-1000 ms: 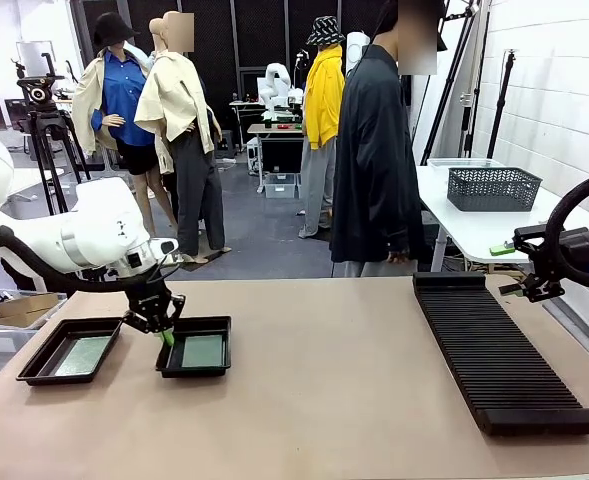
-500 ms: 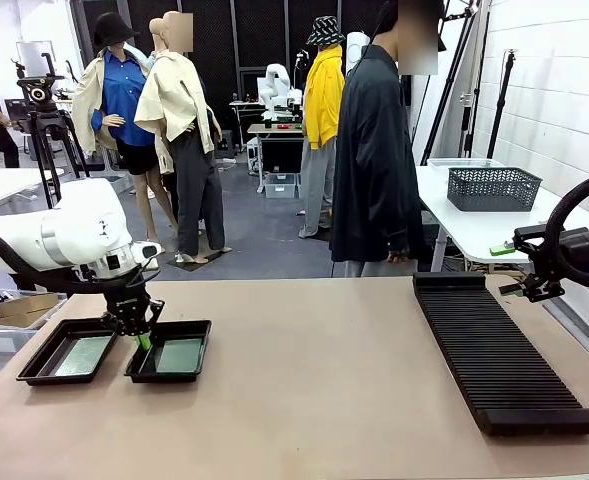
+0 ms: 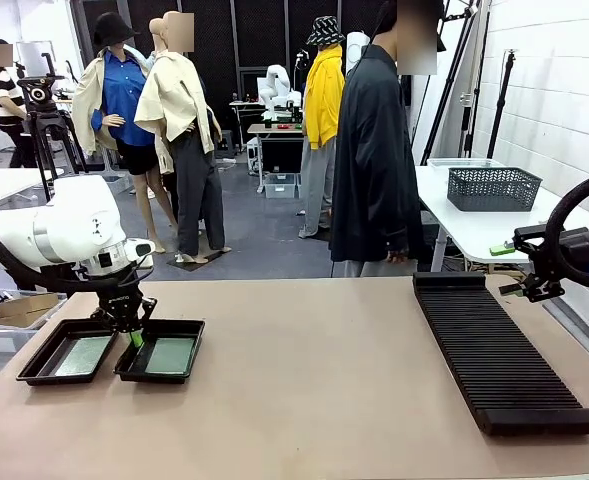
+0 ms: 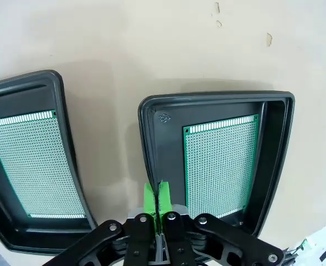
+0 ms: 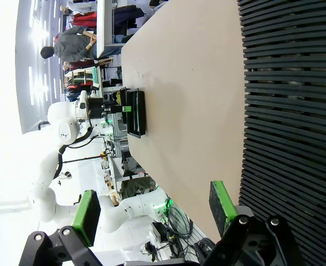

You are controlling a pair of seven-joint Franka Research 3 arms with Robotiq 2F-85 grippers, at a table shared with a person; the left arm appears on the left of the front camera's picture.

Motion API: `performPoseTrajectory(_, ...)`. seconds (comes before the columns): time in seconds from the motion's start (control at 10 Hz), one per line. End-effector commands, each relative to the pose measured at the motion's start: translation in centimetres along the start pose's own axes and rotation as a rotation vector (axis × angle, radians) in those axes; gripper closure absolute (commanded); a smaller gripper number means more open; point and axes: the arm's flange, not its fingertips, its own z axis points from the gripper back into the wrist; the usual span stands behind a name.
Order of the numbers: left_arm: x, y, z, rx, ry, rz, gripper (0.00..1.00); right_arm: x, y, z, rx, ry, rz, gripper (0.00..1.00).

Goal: Inspect and transfer BCBs to ESD trays.
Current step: Pick up the ESD tray and place it on the left side of the table.

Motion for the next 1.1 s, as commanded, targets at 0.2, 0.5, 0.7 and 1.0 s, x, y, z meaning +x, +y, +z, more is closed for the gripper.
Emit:
performPoseTrajectory(0.2, -0.3, 0.5, 0.1, 0.045, -0.009, -0.008, 1.0, -0.1, 0.2, -0.1, -0.012, 0.001, 0.0, 0.0)
performPoseTrajectory(0.5, -0.3, 0.1, 0.5, 0.018, 0.012, 0.004, 0.81, -0.1, 0.2, -0.1, -0.012, 0.001, 0.0, 0.0)
performPoseTrajectory(0.7, -0.4, -0.1, 1.1, 0.009, 0.013, 0.017, 0.45, -0.1, 0.2, -0.1, -0.012, 0.001, 0.0, 0.0)
performPoseTrajectory(1.0, -0.8, -0.5, 2.8, 0.006, -0.013, 0.025, 0.0, -0.1, 0.2, -0.1, -0.012, 0.001, 0.0, 0.0)
